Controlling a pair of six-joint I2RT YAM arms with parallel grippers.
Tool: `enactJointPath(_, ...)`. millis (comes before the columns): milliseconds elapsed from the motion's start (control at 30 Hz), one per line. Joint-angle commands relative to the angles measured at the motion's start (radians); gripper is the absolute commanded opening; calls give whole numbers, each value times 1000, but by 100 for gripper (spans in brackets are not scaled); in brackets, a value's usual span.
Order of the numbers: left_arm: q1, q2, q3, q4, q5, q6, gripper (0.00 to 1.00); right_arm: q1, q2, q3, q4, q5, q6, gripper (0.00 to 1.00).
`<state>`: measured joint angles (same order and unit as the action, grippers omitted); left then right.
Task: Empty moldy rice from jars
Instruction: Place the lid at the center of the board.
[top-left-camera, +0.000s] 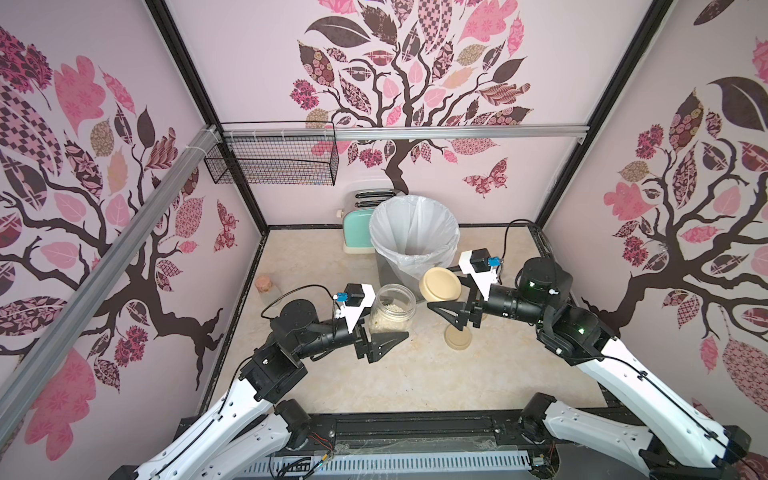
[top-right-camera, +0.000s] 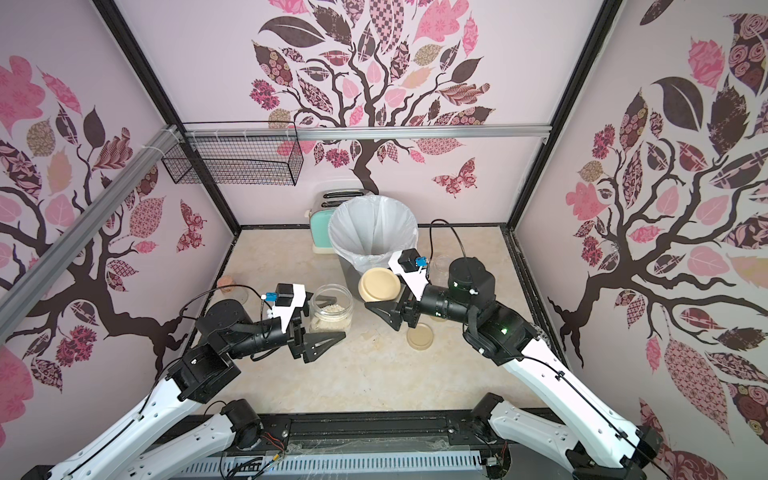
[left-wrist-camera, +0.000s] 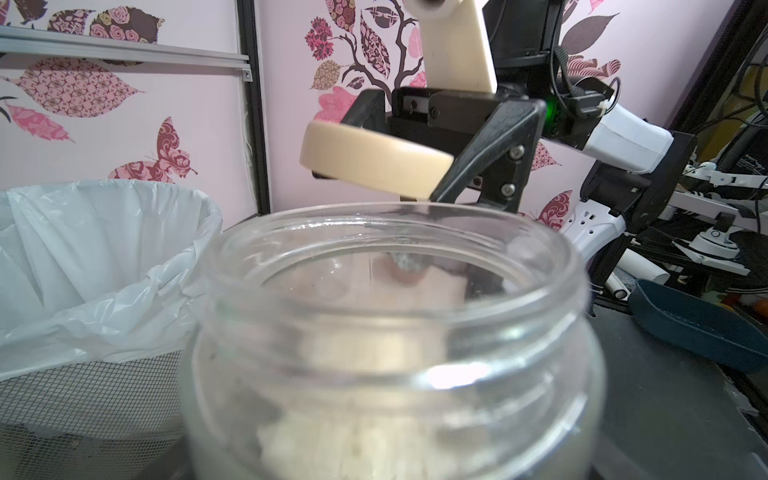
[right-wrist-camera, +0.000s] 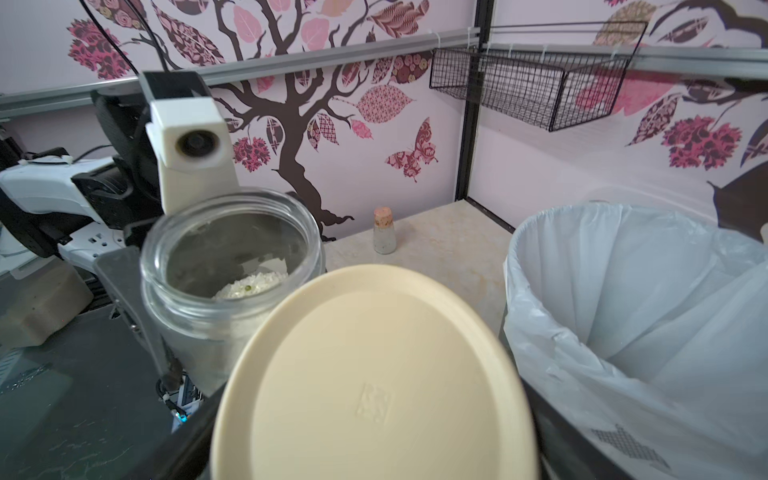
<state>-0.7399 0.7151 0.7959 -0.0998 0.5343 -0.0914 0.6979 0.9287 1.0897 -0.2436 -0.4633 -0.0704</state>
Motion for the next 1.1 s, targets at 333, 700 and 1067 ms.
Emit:
enactJointPath(333, 6, -28, 41, 39, -14, 40, 68, 93, -25, -339, 172, 188, 120, 80)
enactJointPath(700, 10, -29, 49, 20, -28, 53, 68, 198, 27, -642, 474, 469, 270, 81)
enactJointPath(1067, 9, -28, 36, 31, -38, 42, 68, 220, 153, -809, 664, 598, 334, 81)
